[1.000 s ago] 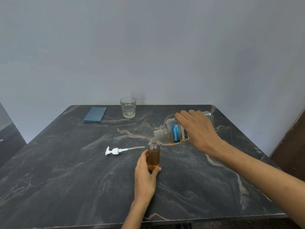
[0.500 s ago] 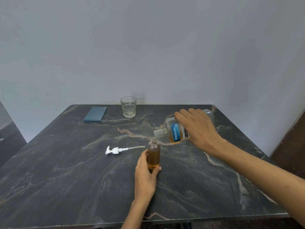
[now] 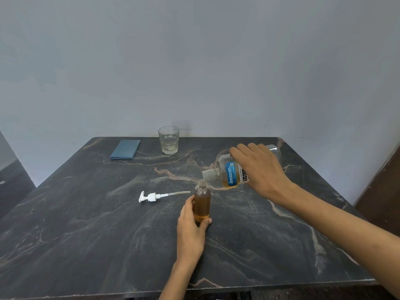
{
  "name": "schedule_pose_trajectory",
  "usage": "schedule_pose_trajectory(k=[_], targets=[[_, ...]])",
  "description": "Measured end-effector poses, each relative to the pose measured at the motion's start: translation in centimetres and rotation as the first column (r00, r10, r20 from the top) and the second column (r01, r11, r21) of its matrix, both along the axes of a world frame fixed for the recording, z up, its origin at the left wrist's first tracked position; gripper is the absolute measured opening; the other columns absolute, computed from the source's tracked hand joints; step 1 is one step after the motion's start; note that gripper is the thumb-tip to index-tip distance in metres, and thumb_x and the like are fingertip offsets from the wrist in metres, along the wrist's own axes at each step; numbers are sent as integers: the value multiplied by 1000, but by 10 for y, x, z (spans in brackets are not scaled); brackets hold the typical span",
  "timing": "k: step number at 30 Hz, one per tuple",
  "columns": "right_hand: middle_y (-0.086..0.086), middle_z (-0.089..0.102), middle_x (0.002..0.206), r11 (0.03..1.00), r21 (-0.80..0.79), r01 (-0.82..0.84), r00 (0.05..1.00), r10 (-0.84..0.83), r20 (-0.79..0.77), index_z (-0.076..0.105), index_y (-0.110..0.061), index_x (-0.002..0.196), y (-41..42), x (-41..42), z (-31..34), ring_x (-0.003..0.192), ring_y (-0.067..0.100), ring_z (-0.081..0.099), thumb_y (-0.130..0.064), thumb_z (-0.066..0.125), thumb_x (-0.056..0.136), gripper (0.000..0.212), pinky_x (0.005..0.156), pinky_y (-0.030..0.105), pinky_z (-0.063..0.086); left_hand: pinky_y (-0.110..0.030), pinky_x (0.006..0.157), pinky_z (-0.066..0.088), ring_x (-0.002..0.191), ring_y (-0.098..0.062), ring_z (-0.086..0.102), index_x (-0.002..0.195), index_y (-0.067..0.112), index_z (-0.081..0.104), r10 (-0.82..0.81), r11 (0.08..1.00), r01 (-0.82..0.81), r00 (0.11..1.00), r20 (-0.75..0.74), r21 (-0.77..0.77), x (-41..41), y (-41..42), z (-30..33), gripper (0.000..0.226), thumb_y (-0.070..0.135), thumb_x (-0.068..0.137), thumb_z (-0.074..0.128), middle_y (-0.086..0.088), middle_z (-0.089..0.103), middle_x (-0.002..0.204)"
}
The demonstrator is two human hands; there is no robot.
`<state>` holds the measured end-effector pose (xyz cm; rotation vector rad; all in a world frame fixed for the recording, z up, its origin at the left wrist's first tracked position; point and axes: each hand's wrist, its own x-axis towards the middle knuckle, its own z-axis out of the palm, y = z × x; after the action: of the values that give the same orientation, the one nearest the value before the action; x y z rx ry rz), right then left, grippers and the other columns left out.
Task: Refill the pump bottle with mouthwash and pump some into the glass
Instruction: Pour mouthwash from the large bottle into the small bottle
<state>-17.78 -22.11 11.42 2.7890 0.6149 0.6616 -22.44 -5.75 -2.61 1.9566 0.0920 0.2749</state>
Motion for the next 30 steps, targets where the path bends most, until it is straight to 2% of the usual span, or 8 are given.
schedule_pose_trajectory(k=[6,10,15,19,24,27,30], targets=[[-1,53,116,999,40,9,1000,-9,-5,42,-21,123,-2,0,-5,92,15,44,-14,73,76,57,83,27,37,-41,108,40,123,-14,50,136,21,41,0,1000,0,1000,-4,-5,0,0,1,67,9,78,73,2,53,132],[-3,53,106,998,54,26,1000,-26,-1,43,-21,118,-4,1,-12,82,12,34,-15,77,69,60,76,27,34,-41,107,41,122,-14,50,136,21,40,-4,1000,4,1000,-2,-1,0,0,1,67,9,78,73,2,53,131],[-1,55,105,993,116,11,1000,-12,8,47,-19,116,-6,1,-20,82,13,37,-15,82,63,63,75,26,30,-40,107,41,122,-13,51,136,20,41,-5,1000,5,1000,7,-1,-1,0,1,67,8,78,73,2,54,131],[-2,54,107,987,157,29,1000,-29,-2,44,-20,118,-7,-2,-26,88,15,45,-15,80,65,64,77,27,33,-41,106,42,121,-14,52,135,19,41,-4,1000,4,1000,5,-5,-1,0,1,67,8,78,73,2,54,130],[-1,54,100,971,235,44,999,-49,18,47,-18,110,-7,-4,-35,79,12,33,-20,80,66,55,71,25,26,-40,104,43,117,-14,54,134,20,42,-4,1000,4,1000,19,1,-2,0,2,66,7,78,73,2,56,127],[1,55,93,945,322,51,996,-70,49,50,-15,106,-8,-7,-46,74,14,34,-21,82,62,55,67,28,25,-39,100,46,111,-13,57,131,19,45,-3,1000,3,999,35,-9,-3,0,3,64,4,77,74,1,58,121],[-1,55,94,859,499,112,993,-114,-27,46,-17,106,-12,-11,-60,76,14,42,-24,85,56,64,68,29,33,-39,100,46,111,-13,57,131,19,45,-7,1000,8,999,44,-6,-3,-1,3,63,4,77,74,1,58,121]])
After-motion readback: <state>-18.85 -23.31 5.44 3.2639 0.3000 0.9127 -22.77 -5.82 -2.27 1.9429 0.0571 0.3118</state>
